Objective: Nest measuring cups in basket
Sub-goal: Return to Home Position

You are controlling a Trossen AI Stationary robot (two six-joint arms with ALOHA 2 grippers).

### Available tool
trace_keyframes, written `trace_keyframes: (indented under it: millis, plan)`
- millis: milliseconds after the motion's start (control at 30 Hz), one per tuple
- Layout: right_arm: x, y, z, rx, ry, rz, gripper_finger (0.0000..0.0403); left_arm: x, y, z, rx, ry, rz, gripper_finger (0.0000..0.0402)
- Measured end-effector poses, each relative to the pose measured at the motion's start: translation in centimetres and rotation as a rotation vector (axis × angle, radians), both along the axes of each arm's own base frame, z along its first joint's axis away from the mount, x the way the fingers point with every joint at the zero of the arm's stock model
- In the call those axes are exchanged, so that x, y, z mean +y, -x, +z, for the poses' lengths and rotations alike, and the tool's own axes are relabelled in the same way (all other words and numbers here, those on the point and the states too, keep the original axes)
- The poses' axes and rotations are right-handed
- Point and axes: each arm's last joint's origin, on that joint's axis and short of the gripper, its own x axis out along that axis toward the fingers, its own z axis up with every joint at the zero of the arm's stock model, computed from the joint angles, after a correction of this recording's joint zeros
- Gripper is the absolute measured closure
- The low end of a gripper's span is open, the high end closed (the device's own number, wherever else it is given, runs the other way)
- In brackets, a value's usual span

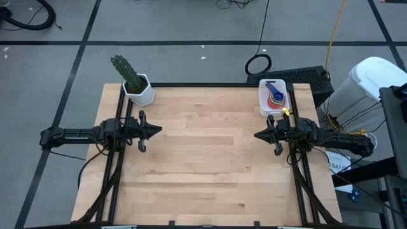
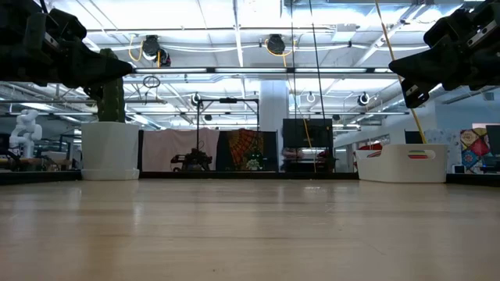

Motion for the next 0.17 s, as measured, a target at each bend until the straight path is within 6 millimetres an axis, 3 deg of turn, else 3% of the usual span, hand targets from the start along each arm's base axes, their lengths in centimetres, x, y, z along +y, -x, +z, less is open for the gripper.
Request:
trace_keyframes:
  millis: [167]
  plan:
    - [0.0, 0.0, 0.0, 0.0, 0.0, 0.0, 0.0403, 0.0, 0.0, 0.0, 0.0, 0.0, 0.0, 0.0369]
